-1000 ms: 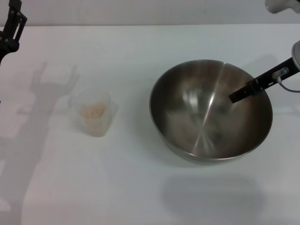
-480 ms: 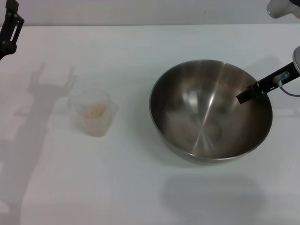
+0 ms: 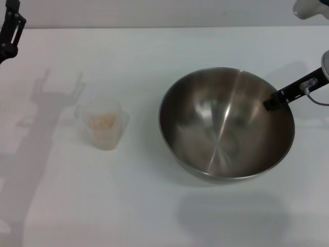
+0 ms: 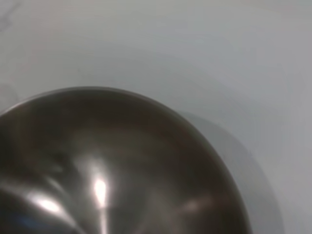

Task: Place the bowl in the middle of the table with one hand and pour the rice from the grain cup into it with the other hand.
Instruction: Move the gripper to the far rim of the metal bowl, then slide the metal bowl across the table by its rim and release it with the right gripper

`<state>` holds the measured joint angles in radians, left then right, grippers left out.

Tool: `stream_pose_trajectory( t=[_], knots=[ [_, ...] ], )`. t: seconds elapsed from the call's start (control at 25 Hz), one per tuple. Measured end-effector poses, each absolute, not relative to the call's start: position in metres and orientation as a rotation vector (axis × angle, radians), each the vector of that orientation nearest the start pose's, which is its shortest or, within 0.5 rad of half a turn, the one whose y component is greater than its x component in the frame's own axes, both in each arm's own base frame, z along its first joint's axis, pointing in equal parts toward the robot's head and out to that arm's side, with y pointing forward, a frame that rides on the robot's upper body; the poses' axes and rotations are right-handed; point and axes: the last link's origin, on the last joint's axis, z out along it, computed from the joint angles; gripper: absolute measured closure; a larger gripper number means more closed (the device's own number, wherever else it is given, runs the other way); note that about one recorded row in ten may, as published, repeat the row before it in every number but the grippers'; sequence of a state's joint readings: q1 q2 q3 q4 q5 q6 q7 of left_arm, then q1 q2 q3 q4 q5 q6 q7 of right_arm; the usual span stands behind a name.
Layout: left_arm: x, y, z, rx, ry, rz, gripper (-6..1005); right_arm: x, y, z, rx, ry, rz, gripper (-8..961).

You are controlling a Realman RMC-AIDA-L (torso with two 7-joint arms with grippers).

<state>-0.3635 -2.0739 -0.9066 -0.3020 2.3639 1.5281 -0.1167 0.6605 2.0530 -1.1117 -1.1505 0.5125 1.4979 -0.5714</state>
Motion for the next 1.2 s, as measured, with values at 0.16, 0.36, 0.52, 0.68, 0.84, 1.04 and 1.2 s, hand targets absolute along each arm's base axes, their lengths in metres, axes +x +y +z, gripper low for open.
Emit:
stream_pose_trajectory(
  t=[0.16, 0.36, 0.52, 0.68, 0.84, 1.04, 1.2],
  knots=[
    [-0.277, 0.308, 0.015, -1.433, -0.253, -1.055, 166, 0.219, 0.383, 0.038, -2.388, 1.218, -0.266, 919],
    [-0.276, 0.308, 0.015, -1.434, -0.251, -1.055, 166, 0.206, 0.385, 0.045, -2.417, 1.161, -0.131, 949],
    [-0.276, 0.308, 0.015, -1.435, -0.25, -1.055, 166, 0.195, 0.385, 0.041, -2.482, 1.118, -0.06, 950],
    [-0.276, 0.309, 0.015, -1.434, -0.249, -1.057, 166, 0.187, 0.383, 0.025, -2.555, 1.107, -0.078, 949],
    [-0.275, 0.309, 0.015, -1.435, -0.248, -1.06, 166, 0.182, 0.381, 0.007, -2.625, 1.073, -0.148, 948],
    [-0.274, 0.31, 0.015, -1.435, -0.247, -1.061, 166, 0.175, 0.378, -0.009, -2.687, 1.04, -0.222, 946],
    [-0.274, 0.31, 0.015, -1.435, -0.246, -1.062, 166, 0.171, 0.376, -0.016, -2.721, 1.016, -0.271, 945]
  ],
)
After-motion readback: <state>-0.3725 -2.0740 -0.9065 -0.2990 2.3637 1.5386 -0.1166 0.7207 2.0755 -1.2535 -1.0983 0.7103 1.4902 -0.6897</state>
